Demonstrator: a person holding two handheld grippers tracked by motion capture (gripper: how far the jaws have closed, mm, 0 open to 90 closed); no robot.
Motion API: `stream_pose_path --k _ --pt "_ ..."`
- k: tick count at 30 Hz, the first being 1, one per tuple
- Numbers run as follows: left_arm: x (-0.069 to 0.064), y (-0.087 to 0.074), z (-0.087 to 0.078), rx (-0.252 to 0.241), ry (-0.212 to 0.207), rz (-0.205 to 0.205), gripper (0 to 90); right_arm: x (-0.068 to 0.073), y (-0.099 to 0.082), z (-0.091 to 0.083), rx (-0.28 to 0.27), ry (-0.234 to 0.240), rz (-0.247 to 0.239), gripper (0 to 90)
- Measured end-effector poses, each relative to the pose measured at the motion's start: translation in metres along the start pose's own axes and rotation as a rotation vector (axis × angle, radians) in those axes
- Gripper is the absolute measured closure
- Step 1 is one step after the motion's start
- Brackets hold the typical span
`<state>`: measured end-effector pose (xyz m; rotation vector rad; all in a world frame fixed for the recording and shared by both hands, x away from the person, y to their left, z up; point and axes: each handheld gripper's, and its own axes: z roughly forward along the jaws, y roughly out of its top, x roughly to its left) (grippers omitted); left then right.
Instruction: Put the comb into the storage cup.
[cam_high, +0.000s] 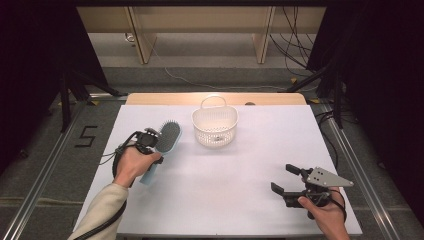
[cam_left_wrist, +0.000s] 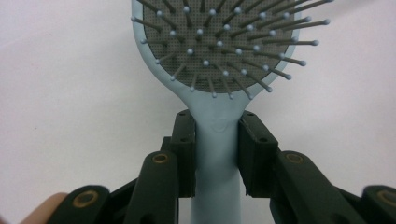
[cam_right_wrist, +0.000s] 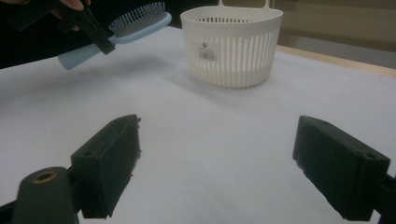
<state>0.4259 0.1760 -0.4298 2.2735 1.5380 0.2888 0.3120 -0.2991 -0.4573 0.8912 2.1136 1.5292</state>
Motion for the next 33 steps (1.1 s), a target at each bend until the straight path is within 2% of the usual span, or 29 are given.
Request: stream_pose_path --k 11,23,25,33 --pt "0.0015 -0.0003 -0.0022 -0.043 0.003 -0.007 69.9 0.0000 0.0000 0.0000 -0.001 -0.001 0.001 15.5" --pt "0.0031 0.0000 -0.0051 -0.070 0.001 -0.015 69.9 0.0001 0.0001 0.0000 -0.001 -0.001 0.003 15.5" --pt "0.0035 0.0002 -0.0060 -0.071 0.003 -0.006 69.9 0.0000 0.0000 0.0000 0.000 0.001 -0.001 15.5" --pt "0.0023 0.0013 -0.0097 -0.113 0.008 -0.010 69.9 0.0000 0.0000 0.0002 -0.001 0.001 0.000 15.5"
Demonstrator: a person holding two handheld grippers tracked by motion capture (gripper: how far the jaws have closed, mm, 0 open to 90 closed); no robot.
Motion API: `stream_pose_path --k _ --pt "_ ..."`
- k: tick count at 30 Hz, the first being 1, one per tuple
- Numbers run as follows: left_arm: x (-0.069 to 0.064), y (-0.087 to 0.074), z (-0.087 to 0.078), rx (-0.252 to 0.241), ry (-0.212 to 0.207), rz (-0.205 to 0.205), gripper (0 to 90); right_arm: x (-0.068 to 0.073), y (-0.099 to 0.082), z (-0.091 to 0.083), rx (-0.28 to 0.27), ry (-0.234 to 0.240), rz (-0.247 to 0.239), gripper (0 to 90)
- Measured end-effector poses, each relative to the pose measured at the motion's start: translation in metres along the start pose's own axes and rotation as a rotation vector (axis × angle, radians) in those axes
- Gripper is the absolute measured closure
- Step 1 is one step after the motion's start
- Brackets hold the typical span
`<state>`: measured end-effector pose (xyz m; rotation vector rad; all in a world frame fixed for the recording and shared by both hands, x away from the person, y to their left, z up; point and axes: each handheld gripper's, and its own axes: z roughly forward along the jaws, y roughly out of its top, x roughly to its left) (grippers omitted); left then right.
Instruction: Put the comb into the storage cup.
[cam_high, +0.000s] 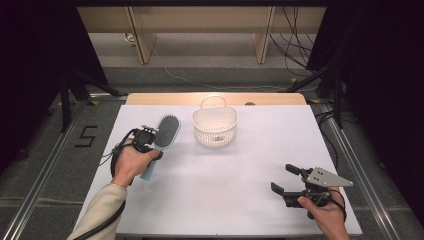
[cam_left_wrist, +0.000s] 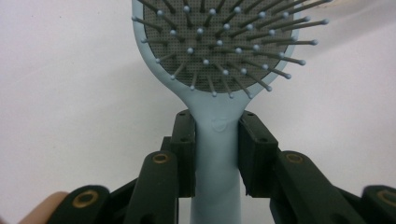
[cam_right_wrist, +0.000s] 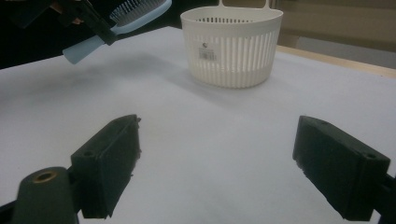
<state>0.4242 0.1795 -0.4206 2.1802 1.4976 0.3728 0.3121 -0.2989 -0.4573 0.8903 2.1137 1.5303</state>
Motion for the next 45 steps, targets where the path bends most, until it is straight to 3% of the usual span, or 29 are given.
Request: stream_pose_path --k 8,19,45 --pt "0.0008 0.0004 -0.0018 -0.019 0.004 0.002 69.9 0.0002 0.0001 -0.0001 -0.002 -0.001 0.002 15.5" --pt "0.0001 0.0014 -0.0045 -0.083 0.012 -0.007 69.9 0.0001 0.0001 -0.0002 -0.001 -0.001 0.000 15.5" --pt "-0.0004 0.0022 -0.0078 -0.149 0.025 -0.002 69.9 0.0000 0.0000 -0.0002 0.000 -0.002 0.000 15.5"
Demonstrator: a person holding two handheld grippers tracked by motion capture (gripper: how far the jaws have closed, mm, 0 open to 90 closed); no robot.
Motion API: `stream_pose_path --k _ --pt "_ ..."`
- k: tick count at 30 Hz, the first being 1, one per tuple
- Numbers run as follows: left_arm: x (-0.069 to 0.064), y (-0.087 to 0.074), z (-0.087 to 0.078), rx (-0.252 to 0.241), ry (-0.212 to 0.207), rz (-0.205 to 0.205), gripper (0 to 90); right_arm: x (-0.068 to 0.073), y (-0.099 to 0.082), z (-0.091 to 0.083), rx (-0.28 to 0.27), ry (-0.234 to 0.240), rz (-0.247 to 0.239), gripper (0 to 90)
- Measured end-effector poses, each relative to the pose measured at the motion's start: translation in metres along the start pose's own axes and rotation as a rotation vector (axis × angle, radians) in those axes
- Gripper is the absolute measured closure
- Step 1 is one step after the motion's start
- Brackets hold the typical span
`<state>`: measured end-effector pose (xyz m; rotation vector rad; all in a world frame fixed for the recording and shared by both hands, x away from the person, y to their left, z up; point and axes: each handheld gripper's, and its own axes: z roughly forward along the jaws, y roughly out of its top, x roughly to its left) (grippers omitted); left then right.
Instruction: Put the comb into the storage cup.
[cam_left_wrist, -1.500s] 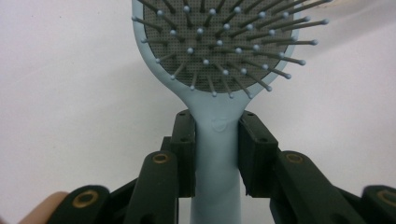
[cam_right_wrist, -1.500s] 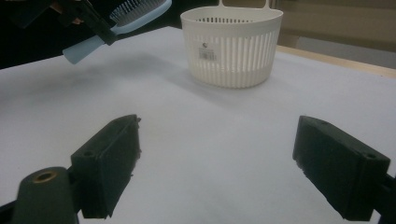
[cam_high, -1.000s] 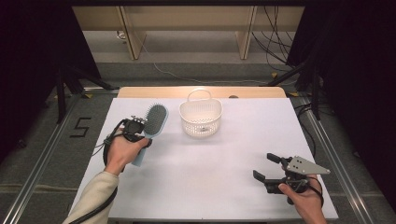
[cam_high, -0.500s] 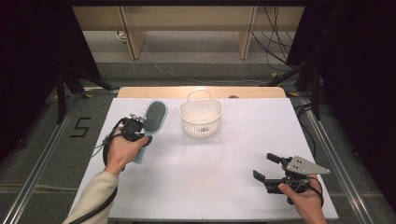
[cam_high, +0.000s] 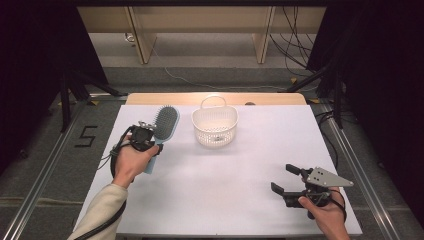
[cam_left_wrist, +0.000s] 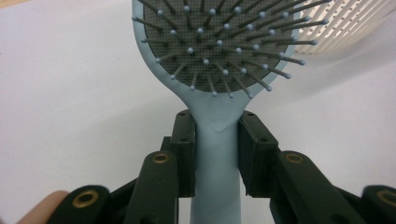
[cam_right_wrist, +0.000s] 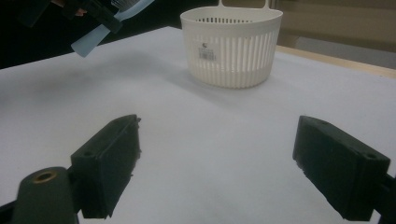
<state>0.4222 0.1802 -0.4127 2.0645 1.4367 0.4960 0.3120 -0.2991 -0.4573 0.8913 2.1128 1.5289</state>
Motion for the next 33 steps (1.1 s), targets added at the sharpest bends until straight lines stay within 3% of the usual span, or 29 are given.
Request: stream_pose_path --k 33 --pt "0.0001 0.0016 -0.0038 -0.077 0.007 0.003 69.9 0.0001 0.0000 0.0000 0.001 0.000 0.000 15.5"
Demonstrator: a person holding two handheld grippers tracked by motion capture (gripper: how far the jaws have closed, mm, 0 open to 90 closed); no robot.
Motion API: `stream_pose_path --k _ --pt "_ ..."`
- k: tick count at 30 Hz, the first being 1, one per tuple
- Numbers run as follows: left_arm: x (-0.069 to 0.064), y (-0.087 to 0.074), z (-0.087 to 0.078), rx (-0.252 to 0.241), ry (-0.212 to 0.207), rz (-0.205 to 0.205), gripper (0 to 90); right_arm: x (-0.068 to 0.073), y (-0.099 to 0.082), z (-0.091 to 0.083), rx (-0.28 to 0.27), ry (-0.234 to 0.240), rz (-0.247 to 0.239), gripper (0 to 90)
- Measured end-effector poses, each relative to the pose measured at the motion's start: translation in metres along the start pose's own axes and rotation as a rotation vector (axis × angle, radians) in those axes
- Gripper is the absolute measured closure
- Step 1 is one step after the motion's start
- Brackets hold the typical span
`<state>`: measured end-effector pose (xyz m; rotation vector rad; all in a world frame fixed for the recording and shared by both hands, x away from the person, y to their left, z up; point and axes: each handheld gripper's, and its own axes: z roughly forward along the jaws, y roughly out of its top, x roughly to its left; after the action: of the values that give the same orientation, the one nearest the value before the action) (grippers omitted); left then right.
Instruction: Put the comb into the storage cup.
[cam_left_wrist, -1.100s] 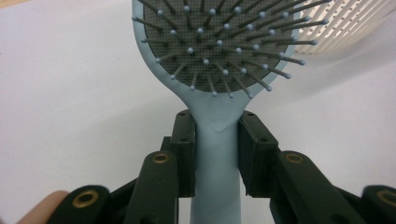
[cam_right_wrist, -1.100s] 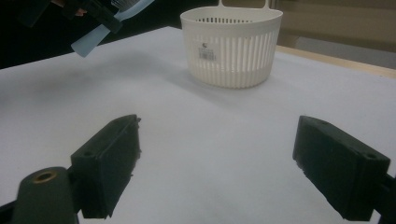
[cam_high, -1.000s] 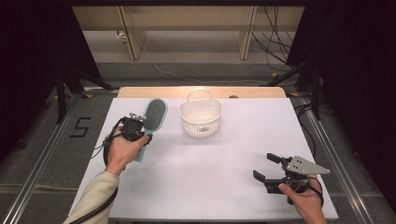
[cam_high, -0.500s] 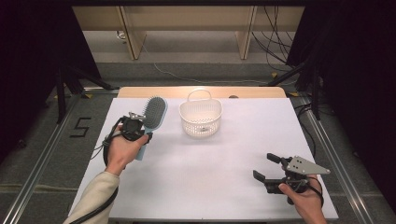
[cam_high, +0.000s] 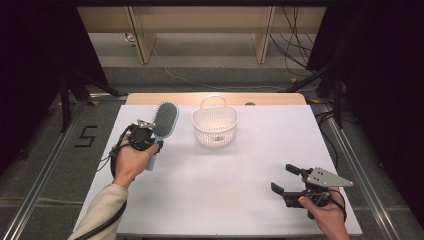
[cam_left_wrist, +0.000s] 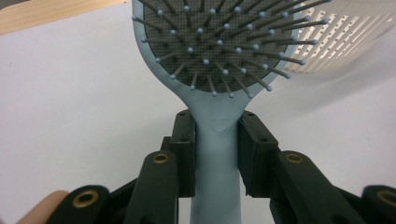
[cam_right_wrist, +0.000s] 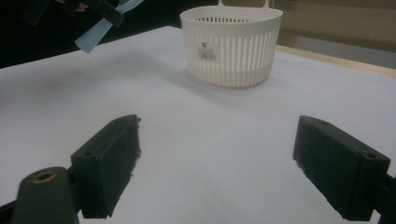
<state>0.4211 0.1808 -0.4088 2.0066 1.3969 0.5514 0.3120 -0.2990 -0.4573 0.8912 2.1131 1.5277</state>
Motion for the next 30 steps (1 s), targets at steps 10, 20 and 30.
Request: stream_pose_path --k 10,20,30 --pt "-0.0002 0.0009 -0.0017 -0.023 0.001 -0.003 69.9 -0.0001 0.0000 0.0001 0.000 -0.001 0.000 15.5" --pt "-0.0018 0.0012 -0.0017 -0.044 -0.001 0.005 69.9 -0.0001 -0.0001 0.0001 0.003 -0.001 0.001 15.5" --pt "-0.0017 0.0019 -0.0024 -0.065 -0.005 0.009 69.9 -0.0003 -0.0002 0.0004 0.002 -0.001 0.001 15.5"
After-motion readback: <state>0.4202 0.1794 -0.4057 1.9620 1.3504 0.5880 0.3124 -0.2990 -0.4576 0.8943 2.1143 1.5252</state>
